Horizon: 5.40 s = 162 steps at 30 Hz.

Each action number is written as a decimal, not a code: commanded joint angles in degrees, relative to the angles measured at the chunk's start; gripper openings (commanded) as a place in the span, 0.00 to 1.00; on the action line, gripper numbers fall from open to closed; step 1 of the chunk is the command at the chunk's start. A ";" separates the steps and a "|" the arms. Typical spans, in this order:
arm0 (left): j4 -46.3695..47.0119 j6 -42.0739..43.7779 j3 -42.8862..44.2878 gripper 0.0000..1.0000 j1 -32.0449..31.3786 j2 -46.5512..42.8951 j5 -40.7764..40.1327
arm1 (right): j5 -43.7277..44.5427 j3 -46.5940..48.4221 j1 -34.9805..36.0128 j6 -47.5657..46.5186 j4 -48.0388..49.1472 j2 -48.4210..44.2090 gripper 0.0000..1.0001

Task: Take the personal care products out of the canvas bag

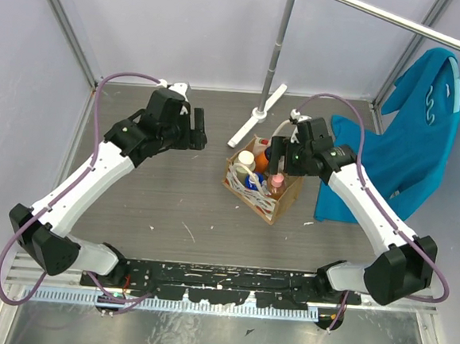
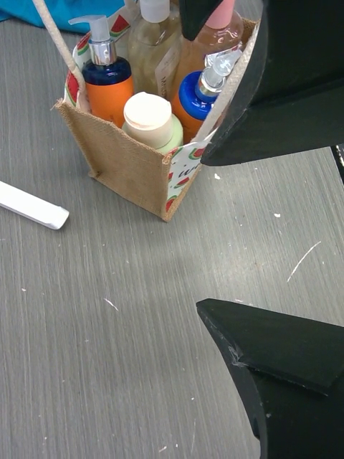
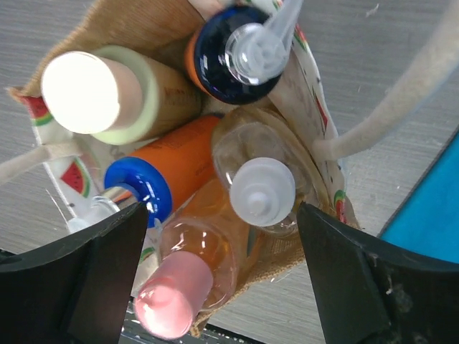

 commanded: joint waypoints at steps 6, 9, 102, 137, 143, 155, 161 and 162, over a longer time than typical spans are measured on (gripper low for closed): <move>1.77 -0.13 -1.65 0.83 0.23 -2.11 -1.08 | -4.76 -6.52 -4.82 0.68 9.02 1.57 0.84; 1.59 -0.27 -2.13 0.83 0.22 -1.79 -0.87 | -4.42 -6.98 -4.92 -0.64 10.70 2.55 0.84; -3.35 -2.04 -4.60 0.87 3.54 -16.39 -20.33 | 0.03 32.31 32.23 -9.16 -0.63 15.44 0.20; 7.02 0.58 -4.44 0.82 3.25 -8.82 5.00 | 22.51 22.11 30.98 -2.49 -0.58 4.44 0.92; 5.07 6.76 5.14 0.78 -4.19 2.70 6.43 | 21.91 18.80 18.95 -1.88 0.74 1.12 0.91; 4.60 9.38 13.43 0.70 -9.13 16.84 20.24 | 22.36 10.10 11.50 -1.11 4.12 -4.56 0.91; -1.14 8.17 19.47 0.56 -10.78 25.98 20.39 | 21.99 8.98 10.73 -1.07 4.06 -6.07 0.92; -1.95 7.76 20.16 0.55 -11.01 27.22 19.77 | 22.03 8.94 10.60 -1.07 3.99 -6.44 0.92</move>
